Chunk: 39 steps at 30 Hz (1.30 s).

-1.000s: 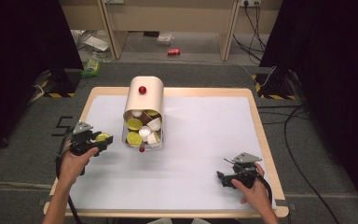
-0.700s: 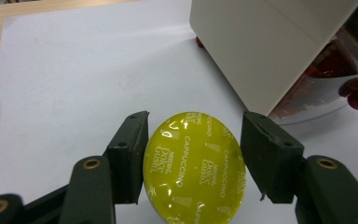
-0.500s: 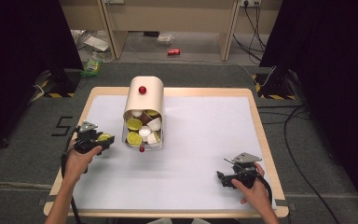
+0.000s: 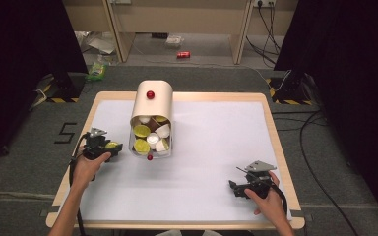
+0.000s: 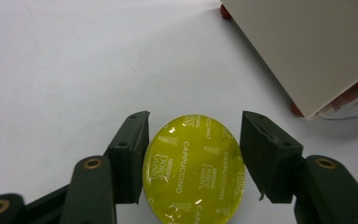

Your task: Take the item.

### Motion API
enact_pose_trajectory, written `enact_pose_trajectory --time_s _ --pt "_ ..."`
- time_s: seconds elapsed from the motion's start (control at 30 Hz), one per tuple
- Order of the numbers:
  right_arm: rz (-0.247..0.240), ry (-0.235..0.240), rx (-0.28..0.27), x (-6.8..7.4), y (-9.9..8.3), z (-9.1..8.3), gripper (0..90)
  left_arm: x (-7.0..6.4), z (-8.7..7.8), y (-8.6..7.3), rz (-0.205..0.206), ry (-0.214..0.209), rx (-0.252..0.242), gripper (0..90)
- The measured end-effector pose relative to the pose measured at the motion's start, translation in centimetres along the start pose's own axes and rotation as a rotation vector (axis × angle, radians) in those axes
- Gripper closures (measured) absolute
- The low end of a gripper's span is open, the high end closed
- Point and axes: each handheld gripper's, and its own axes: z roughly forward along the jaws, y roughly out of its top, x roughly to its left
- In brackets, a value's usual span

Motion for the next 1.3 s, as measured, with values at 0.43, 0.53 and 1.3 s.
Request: enact_pose_trajectory --time_s 0.43,0.53,1.3 --pt "0.0 0.0 0.0 0.0 0.0 0.0 4.2 0.2 0.2 -0.2 -0.033 0.0 0.015 27.0" --pt "0.0 0.0 0.0 0.0 0.0 0.0 4.2 0.1 -0.3 -0.2 -0.036 0.011 0.002 21.4" --pt "0.0 0.0 0.0 0.0 0.0 0.0 4.2 -1.4 -4.2 -1.2 -0.033 0.028 -0.065 16.2"
